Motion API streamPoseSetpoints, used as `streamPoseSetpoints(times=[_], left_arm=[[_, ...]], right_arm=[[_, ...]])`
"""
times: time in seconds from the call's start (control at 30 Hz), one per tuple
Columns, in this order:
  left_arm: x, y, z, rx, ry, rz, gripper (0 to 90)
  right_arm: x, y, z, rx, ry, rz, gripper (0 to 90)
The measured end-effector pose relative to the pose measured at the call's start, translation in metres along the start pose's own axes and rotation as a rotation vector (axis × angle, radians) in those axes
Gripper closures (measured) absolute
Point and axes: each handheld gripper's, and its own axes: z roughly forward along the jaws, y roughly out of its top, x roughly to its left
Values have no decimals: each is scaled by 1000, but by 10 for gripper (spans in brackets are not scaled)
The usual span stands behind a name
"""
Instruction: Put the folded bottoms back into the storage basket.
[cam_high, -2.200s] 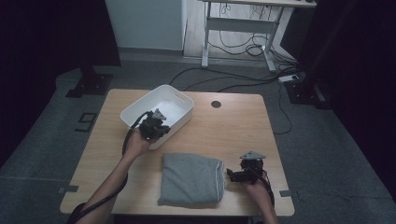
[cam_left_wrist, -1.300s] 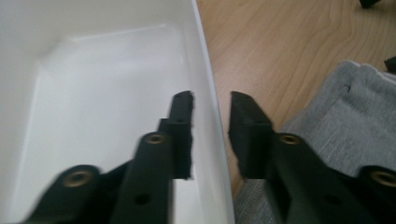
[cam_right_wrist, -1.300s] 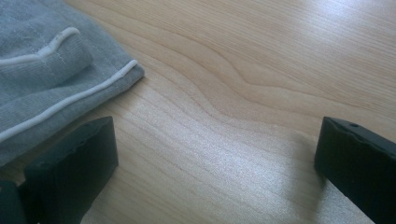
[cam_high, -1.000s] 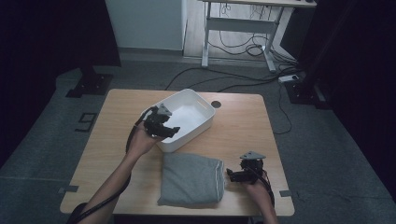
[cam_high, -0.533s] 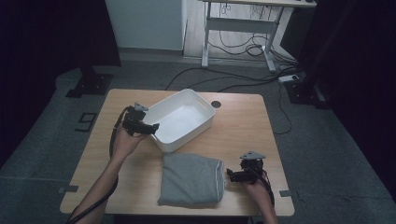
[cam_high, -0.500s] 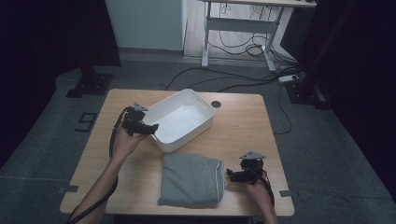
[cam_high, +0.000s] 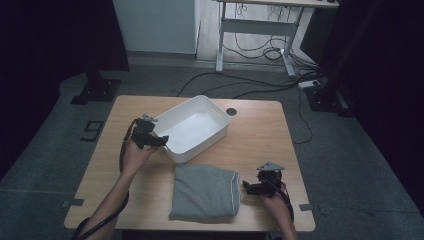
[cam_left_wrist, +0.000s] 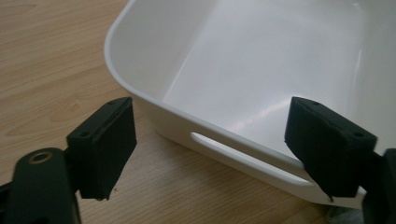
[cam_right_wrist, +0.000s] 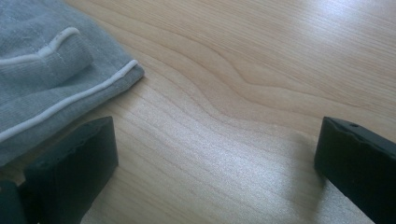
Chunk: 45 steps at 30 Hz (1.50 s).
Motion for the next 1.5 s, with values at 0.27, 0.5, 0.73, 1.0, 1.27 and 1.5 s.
streamPoseSetpoints(times=[0.27,0.5,0.73,1.0,1.27,1.5], left_arm=[[-2,3,-1,-4,26,60,229],[1,4,-1,-12,25,60,264],[2,5,0,-17,25,67,331],[3,8,1,-18,32,73,373],[2,9,1,-18,46,101,426],[2,13,3,-8,56,117,464]], right_arm=[[0,0,0,-1,0,-2,0],[0,0,0,-1,0,-2,0],[0,0,0,-1,0,-2,0],[0,0,0,-1,0,-2,0],[0,0,0,-1,0,-2,0],[0,0,0,-2,0,-2,0]])
